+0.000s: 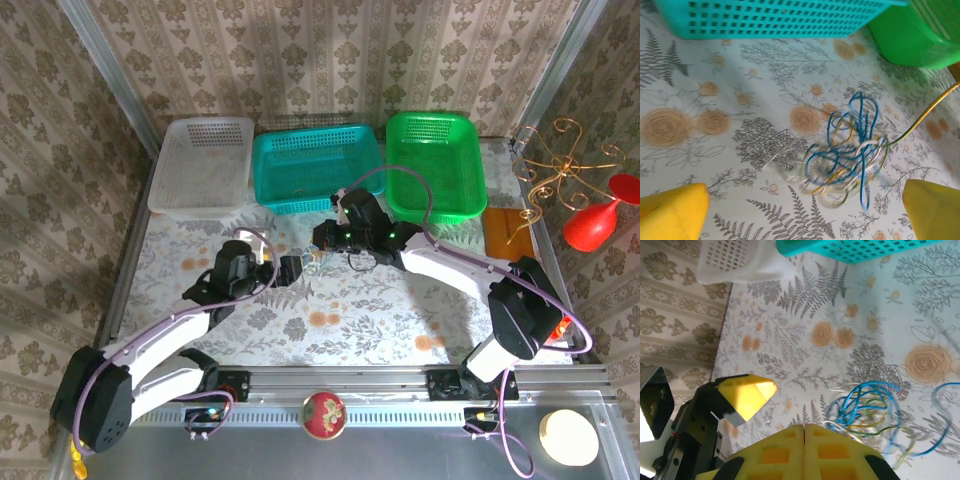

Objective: Untangle the cables

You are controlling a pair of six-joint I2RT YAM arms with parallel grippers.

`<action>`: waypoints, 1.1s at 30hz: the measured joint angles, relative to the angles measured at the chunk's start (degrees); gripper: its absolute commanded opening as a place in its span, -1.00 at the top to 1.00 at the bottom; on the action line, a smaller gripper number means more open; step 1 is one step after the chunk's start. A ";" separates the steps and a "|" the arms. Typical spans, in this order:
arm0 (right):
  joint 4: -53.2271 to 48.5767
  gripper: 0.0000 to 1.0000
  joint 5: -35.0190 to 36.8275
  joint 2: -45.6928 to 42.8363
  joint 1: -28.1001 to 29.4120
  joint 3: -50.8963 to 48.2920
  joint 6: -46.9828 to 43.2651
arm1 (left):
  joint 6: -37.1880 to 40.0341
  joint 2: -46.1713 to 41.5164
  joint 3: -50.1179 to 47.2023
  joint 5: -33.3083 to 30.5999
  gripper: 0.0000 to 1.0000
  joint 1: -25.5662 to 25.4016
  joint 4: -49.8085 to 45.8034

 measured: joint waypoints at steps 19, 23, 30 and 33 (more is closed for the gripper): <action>-1.62 1.00 -1.68 0.00 0.00 -1.84 -0.96 | 6.49 16.57 3.72 -1.73 -0.90 -6.80 11.04; -1.62 1.00 -2.64 0.00 0.00 -1.81 -0.92 | 7.52 21.73 5.20 -2.58 -0.63 -7.89 13.88; -4.15 1.00 -4.20 -1.70 -0.17 -1.31 -0.46 | 7.78 29.20 6.54 -3.52 0.34 -8.55 19.56; -5.57 1.00 -4.63 -4.35 -0.92 0.28 -0.22 | 7.13 30.03 6.27 -3.69 0.50 -8.68 22.01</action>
